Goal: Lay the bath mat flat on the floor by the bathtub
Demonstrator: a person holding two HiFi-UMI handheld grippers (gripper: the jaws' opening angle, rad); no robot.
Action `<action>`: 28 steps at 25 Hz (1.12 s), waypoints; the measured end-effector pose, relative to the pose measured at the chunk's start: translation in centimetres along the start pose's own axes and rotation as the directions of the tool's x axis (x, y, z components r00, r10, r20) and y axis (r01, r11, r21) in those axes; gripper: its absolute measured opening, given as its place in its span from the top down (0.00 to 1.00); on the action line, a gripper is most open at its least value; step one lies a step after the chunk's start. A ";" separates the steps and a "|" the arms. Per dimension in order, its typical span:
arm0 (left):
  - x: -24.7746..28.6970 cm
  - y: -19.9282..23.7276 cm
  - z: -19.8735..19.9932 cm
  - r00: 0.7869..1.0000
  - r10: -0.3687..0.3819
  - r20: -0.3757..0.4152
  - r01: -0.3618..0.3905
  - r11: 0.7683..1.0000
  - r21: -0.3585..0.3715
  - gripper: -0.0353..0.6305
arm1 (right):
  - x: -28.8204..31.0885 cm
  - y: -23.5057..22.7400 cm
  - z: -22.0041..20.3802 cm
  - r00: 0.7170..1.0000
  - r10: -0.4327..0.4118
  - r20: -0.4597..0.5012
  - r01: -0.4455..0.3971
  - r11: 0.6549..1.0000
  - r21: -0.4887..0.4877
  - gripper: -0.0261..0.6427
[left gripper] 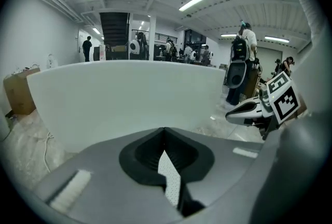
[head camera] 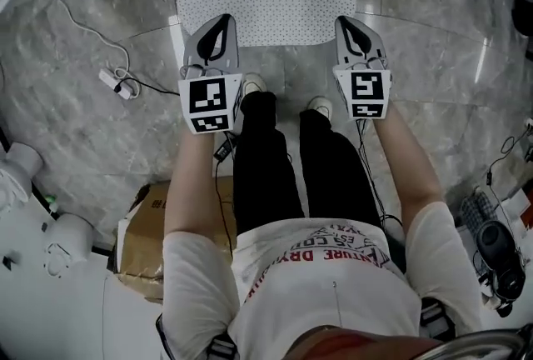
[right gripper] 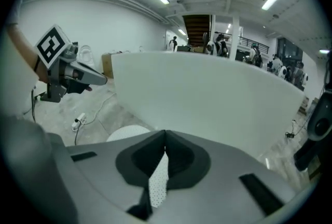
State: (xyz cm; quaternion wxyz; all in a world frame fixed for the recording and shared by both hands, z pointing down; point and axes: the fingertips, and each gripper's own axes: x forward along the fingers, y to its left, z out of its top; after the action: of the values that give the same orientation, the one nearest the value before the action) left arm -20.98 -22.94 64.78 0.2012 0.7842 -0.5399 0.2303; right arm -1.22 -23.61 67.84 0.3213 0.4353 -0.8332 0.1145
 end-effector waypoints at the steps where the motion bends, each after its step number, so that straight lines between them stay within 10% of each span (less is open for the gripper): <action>1: -1.9 -0.8 2.4 1.000 -0.007 0.011 0.007 1.000 -0.015 0.93 | -2.0 -0.1 2.5 1.000 0.005 0.019 -0.005 1.000 0.007 0.95; 14: -22.6 -10.3 31.7 0.964 -0.117 0.239 0.095 0.991 0.099 0.93 | -26.1 -0.5 27.8 0.967 0.110 0.232 -0.109 0.994 -0.018 0.95; 28: -41.4 -18.6 45.0 0.871 -0.095 0.482 -0.019 0.974 0.226 0.93 | -47.6 -2.8 40.1 0.836 0.101 0.539 -0.045 0.992 -0.117 0.95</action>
State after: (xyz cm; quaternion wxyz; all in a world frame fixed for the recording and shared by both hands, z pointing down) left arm -9.90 -10.82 3.04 -0.0272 0.8449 -0.5283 0.0792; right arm 3.29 -13.17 6.62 0.0884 0.4011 -0.9107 -0.0431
